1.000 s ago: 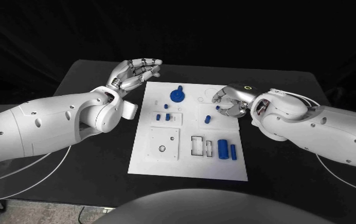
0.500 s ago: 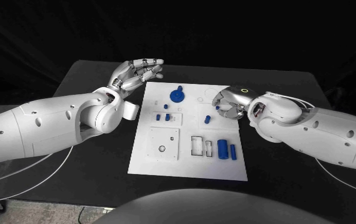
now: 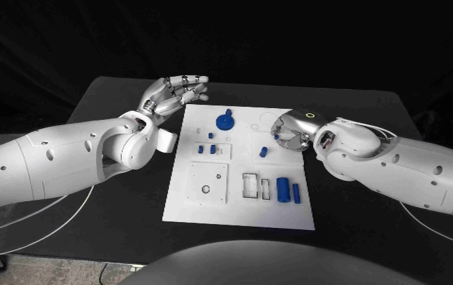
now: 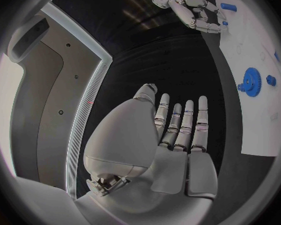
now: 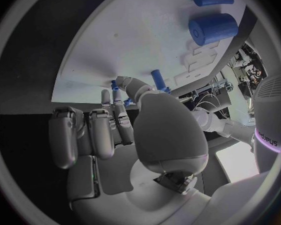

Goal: Assemble the parts on the task board

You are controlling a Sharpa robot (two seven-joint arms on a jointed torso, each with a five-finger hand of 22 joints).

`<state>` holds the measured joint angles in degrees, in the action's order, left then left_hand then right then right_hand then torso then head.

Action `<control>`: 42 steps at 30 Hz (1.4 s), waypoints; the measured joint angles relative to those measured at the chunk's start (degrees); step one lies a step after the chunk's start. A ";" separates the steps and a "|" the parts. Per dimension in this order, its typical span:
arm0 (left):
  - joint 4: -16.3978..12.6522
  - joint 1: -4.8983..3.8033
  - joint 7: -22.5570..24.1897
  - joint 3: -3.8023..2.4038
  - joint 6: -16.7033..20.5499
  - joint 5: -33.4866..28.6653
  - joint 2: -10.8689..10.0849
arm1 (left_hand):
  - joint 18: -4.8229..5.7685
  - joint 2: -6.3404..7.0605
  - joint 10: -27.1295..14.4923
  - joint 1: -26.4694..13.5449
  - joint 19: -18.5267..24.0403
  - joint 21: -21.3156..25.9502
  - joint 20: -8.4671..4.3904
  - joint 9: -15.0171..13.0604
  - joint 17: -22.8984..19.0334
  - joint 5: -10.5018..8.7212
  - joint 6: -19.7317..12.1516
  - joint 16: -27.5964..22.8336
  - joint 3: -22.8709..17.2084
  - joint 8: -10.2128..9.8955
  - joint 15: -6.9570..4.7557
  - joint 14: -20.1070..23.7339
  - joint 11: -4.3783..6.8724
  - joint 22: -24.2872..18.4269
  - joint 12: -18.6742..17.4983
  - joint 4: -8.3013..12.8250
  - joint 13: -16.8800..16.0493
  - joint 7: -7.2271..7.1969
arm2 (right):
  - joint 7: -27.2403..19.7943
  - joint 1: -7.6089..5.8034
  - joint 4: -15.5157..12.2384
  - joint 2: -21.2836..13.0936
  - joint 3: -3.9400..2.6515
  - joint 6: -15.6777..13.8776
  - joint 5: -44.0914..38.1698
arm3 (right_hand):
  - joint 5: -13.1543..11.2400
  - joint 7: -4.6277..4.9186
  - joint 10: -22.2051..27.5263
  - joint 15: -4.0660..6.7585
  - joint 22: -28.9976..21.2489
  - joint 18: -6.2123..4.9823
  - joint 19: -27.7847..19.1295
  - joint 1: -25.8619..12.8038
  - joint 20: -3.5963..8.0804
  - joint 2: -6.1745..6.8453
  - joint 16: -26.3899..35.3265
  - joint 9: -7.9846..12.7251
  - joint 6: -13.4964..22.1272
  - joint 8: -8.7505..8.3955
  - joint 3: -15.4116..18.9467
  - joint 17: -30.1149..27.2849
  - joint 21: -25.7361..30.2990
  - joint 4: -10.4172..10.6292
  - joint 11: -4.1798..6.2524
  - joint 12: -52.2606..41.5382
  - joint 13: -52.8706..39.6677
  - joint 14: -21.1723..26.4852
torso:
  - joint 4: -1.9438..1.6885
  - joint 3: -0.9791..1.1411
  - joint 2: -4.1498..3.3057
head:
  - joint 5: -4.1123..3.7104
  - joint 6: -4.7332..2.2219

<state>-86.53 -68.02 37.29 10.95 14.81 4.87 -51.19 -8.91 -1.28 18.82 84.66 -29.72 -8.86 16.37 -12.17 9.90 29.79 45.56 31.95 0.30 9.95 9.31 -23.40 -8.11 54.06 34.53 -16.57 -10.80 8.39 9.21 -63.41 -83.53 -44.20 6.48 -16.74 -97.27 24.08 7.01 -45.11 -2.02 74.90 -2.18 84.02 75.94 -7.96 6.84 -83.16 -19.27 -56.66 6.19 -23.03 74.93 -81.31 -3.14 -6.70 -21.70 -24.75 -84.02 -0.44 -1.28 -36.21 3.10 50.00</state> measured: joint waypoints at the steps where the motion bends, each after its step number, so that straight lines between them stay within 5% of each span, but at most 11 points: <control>1: 0.07 0.00 0.00 0.00 -0.03 -0.01 0.05 | -0.01 0.00 0.00 0.00 0.00 0.00 0.00 0.06 -0.05 0.00 0.00 0.00 0.00 0.00 0.00 0.00 0.00 0.00 0.06 0.00 0.08 0.00 | 0.00 0.05 0.11 0.07 0.00 -0.01 0.00 | -0.21 -0.13 -0.30 0.00 0.00 0.00 0.00 0.19 0.00 -0.20 -0.05 0.02 -0.20 0.00 -0.02 0.00 0.00 0.02 0.14 -0.27 0.06 0.00 | -0.01 0.00 0.00 | 0.01 0.00; 26: 1.00 0.10 -0.07 0.07 -0.52 -0.10 0.95 | 0.00 -0.37 0.21 0.37 -0.41 0.00 0.00 0.40 -0.44 0.27 0.00 0.00 0.00 0.00 -0.20 -0.20 -0.20 -0.14 0.31 0.00 0.60 -0.01 | -2.12 0.61 2.84 1.38 -0.04 -2.10 1.37 | -2.33 0.22 -8.41 0.41 0.04 0.00 -0.05 2.74 0.06 -3.29 -0.25 0.26 -4.07 -0.02 -1.04 -0.02 0.00 0.37 1.43 -0.38 4.45 0.00 | -0.02 -0.01 0.05 | -0.18 0.00; 42: 1.34 0.15 -0.32 0.12 -0.69 -0.12 1.40 | 0.01 -0.94 0.19 1.99 -0.41 0.21 0.00 0.83 -0.98 0.49 0.00 0.23 -0.01 0.23 0.01 -0.40 -0.62 -0.33 0.94 0.00 1.36 -0.01 | -3.49 0.76 2.68 0.74 0.05 -4.35 2.63 | -3.59 -0.06 -11.15 1.23 0.02 0.01 0.00 3.57 0.81 -3.51 -0.22 -0.16 -6.18 0.90 -0.25 -0.02 0.00 0.19 2.14 0.21 6.21 0.00 | -0.06 -0.01 0.07 | 0.08 0.00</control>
<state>-85.19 -67.87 36.97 11.07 14.12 4.75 -49.80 -8.90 -2.22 19.02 86.66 -30.13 -8.65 16.37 -11.34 8.92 30.28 45.55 32.17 0.29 10.18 9.32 -23.81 -8.73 53.73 35.48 -16.57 -9.43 8.38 5.72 -62.65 -80.86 -43.46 6.53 -21.09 -94.65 20.49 6.95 -56.27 -0.79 74.93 -2.17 84.02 79.51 -7.15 3.33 -83.38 -19.43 -62.84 7.09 -23.28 74.90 -81.31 -2.95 -4.55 -21.50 -18.55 -84.03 -0.50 -1.29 -36.14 3.18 50.00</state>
